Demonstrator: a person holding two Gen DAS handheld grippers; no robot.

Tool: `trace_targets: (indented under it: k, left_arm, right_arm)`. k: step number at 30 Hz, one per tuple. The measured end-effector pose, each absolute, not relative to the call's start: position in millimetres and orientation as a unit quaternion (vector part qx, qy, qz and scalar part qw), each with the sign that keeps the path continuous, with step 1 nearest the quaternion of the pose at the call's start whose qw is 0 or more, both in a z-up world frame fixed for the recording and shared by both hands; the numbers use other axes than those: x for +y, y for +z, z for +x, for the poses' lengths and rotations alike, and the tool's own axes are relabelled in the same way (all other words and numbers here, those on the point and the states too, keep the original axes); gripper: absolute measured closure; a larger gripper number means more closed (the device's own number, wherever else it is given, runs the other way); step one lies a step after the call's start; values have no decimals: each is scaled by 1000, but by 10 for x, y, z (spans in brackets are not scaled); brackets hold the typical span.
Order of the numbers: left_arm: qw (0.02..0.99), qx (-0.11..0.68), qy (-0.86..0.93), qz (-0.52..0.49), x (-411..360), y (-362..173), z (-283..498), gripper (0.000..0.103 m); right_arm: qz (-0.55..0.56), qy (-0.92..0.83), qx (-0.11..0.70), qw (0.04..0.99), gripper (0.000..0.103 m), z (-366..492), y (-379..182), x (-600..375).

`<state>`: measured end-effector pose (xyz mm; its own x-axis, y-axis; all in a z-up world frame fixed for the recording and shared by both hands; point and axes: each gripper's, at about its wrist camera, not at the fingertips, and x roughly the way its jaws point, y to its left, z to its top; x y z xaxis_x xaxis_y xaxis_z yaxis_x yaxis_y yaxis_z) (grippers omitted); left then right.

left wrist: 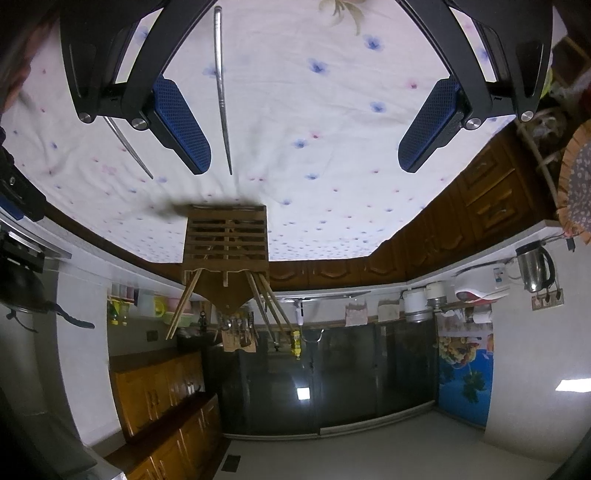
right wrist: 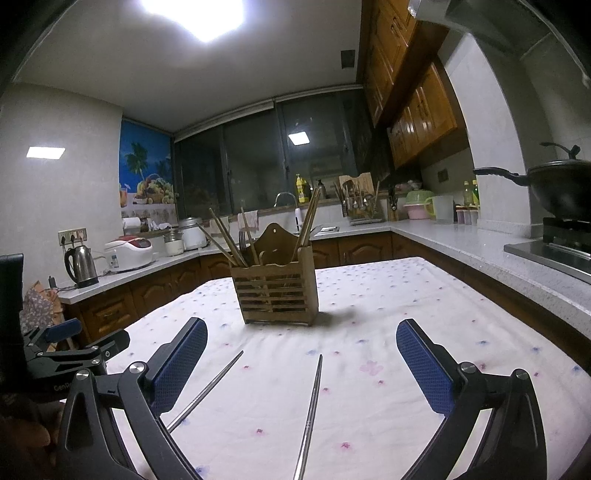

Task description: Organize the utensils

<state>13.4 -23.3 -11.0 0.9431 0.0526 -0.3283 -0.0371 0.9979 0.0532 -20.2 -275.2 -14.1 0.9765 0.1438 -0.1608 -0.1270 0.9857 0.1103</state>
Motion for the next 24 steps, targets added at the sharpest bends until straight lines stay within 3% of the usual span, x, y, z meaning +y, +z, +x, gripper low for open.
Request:
trace_targets:
  k: [24]
  left_arm:
    - [985,169,20,23,-236,-113,146,0]
  right_arm:
    - [51,69,84,993,0,-199,-141,-2693]
